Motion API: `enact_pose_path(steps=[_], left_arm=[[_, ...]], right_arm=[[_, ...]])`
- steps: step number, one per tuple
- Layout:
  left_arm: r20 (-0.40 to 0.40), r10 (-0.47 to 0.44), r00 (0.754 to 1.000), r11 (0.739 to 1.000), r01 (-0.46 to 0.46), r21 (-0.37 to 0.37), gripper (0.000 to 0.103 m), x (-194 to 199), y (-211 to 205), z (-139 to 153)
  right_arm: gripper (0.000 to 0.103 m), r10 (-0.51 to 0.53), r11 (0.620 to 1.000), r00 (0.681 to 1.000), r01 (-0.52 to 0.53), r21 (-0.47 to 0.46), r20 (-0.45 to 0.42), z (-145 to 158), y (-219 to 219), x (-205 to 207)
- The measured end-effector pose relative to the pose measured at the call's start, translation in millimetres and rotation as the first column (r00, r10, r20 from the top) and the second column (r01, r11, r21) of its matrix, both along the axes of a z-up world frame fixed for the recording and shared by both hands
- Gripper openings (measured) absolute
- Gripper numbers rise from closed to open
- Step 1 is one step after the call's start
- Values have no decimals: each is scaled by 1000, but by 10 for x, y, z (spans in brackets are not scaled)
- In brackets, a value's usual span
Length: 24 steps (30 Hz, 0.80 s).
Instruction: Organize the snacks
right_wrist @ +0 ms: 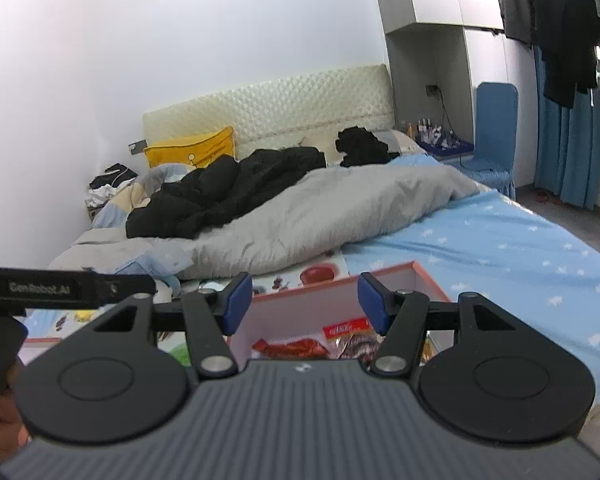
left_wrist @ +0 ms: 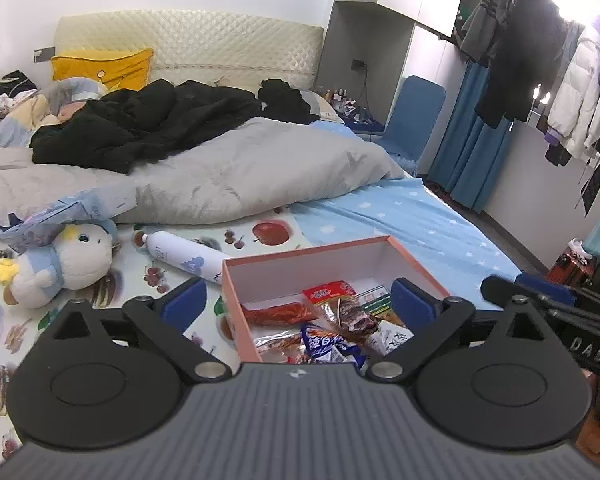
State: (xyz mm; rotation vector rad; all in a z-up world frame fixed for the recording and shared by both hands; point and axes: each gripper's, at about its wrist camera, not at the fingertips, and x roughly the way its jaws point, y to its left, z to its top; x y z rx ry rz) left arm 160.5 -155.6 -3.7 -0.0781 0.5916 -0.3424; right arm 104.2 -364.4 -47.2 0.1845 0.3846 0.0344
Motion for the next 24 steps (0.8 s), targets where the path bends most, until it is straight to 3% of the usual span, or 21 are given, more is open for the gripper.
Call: enact_pose_path(steps=[12,24], left_arm=[[-14,52,999,998,-51,29,103,-219,115,-168],[-39,68,997,996,-66,65,103,-376,81,-389]], right_arm=[[61,-12,999,998,10,-47,-54,-252,138,-220],[61,-14,999,995,10,-32,-99,-412,190,-301]])
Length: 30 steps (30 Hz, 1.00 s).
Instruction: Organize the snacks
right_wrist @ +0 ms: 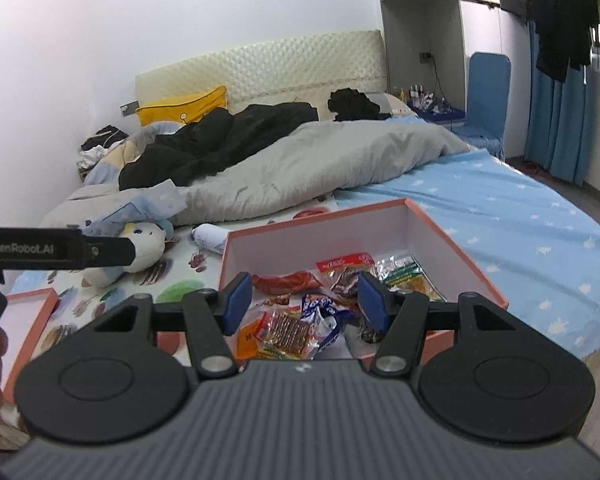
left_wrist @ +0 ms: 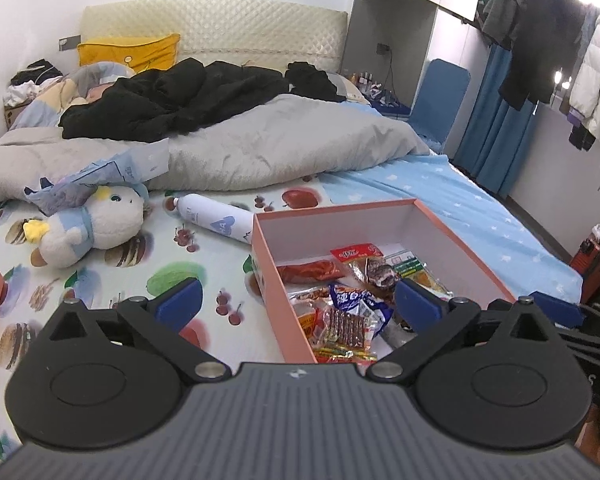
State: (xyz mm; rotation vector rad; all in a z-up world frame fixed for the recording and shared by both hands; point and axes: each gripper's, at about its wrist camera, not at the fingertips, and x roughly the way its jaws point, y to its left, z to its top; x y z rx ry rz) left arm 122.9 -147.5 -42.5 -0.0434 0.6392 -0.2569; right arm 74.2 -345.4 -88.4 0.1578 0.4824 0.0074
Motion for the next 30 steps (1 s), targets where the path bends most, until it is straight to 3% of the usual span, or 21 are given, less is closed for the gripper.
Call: enact_pose_path(steps=[30], left_arm=[[-10,4,1000,1000,-4,-5,103,2,7,39]], right_arm=[[61,-56,998,998,56,23,-13,-44,-89,-7]])
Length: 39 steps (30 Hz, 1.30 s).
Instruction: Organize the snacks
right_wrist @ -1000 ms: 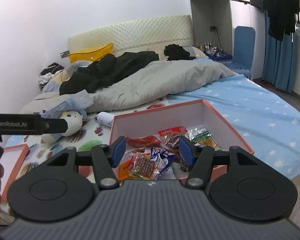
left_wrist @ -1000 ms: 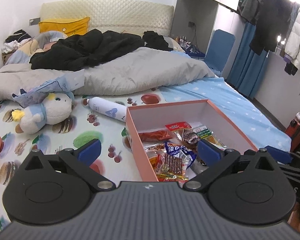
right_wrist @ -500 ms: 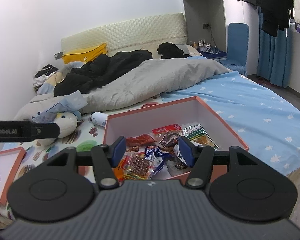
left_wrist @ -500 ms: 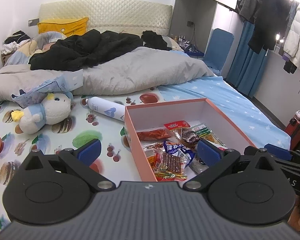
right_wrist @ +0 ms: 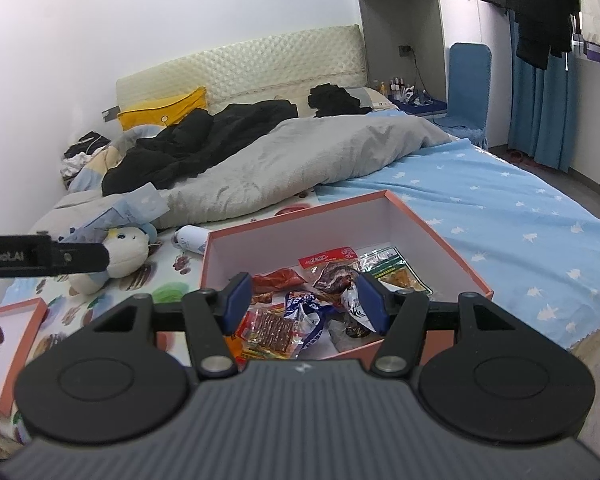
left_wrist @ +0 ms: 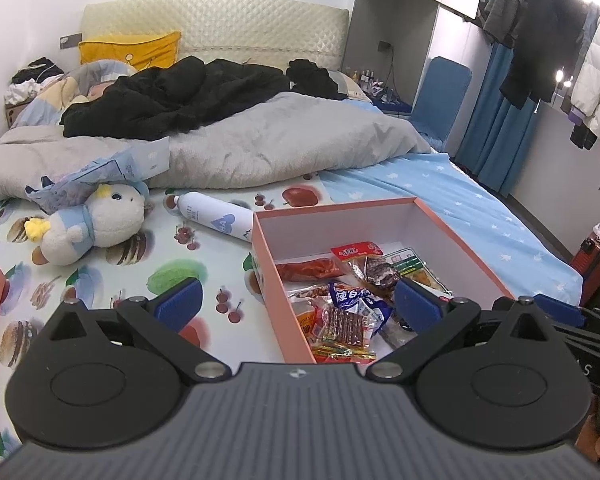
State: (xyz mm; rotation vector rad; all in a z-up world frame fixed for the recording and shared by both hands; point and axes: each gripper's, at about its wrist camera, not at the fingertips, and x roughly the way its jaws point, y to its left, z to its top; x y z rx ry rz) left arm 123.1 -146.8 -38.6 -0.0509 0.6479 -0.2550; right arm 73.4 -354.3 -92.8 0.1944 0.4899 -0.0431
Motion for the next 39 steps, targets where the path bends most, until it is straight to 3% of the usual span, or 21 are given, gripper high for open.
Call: enact_pose_path(steps=[2,4,9,10,11,12,39], left_arm=[[3,2,1000,1000,-2,-1,103,1,9,2],[5,4,1000,1000,-4,-5,103,2,8,6],[0,0,1000,1000,0,-5,103,20,2,6],[2,1,1000,1000,-1,-3,103,17,1,5],[4,4,1000,1000,-4,-2,103,18,6,4],[5,7,1000,1000,-7,-3,103,16,8,7],[14,20,1000,1000,-20,-18,103,-24,53,21]], right_arm=[[62,-4,1000,1000,4,-2,3,-8,-5,-4],[70,-11,1000,1000,11,-8,5,-14,-2,-3],[72,-9,1000,1000,9,-4,3,-25,2,5],[81,-6,1000,1000,6,3,-1,-27,-7,10],[97,-9,1000,1000,9,10,-1,-31,-17,14],[103,-15,1000,1000,15,15,2,-34,-28,15],[103,-34,999,999,34,17,-15,-67,-48,36]])
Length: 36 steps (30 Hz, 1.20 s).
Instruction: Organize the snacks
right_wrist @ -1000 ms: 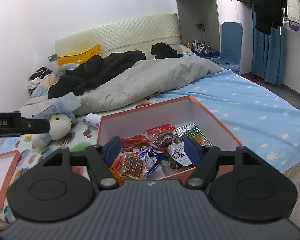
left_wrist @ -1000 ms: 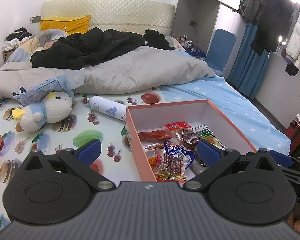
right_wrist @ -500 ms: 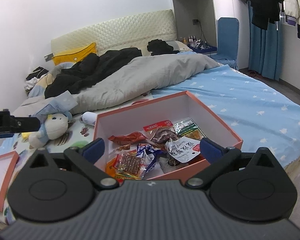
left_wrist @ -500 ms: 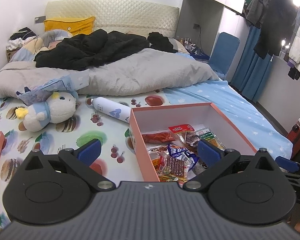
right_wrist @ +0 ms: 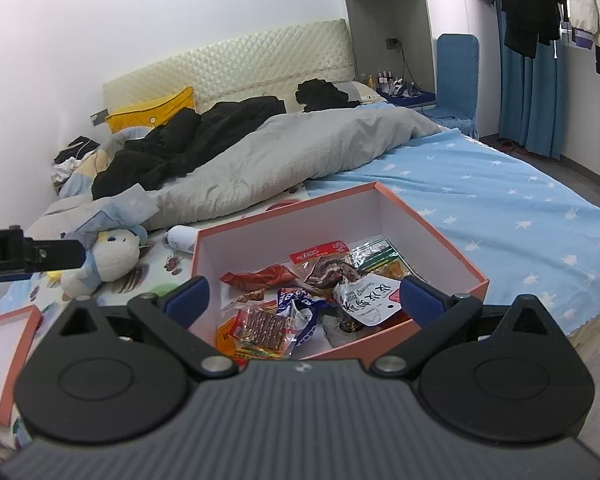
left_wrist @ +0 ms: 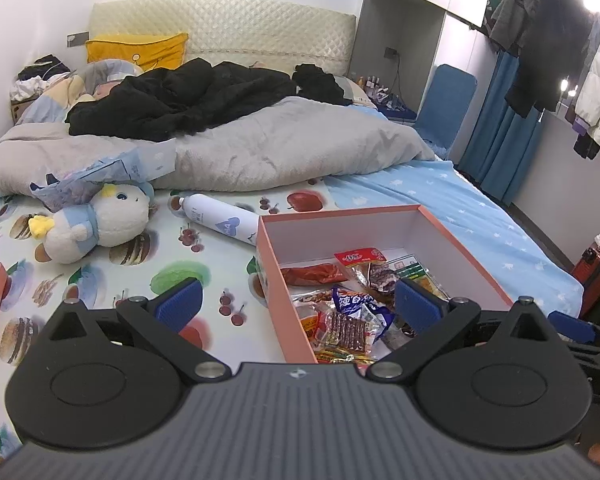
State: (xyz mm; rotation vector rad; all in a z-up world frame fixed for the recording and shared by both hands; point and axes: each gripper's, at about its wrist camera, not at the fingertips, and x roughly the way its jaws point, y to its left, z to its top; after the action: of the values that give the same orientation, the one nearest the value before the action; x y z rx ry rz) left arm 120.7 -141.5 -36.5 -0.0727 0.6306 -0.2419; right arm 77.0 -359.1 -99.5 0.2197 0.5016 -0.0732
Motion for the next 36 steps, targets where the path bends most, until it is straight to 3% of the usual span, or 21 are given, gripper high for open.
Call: enact_pose_path(steps=[36], left_arm=[[-7,-25,1000,999,26,19,103,11,-53,18]], right_arm=[[103,7,1000,1000,-7,-8,4,17,49,-5]])
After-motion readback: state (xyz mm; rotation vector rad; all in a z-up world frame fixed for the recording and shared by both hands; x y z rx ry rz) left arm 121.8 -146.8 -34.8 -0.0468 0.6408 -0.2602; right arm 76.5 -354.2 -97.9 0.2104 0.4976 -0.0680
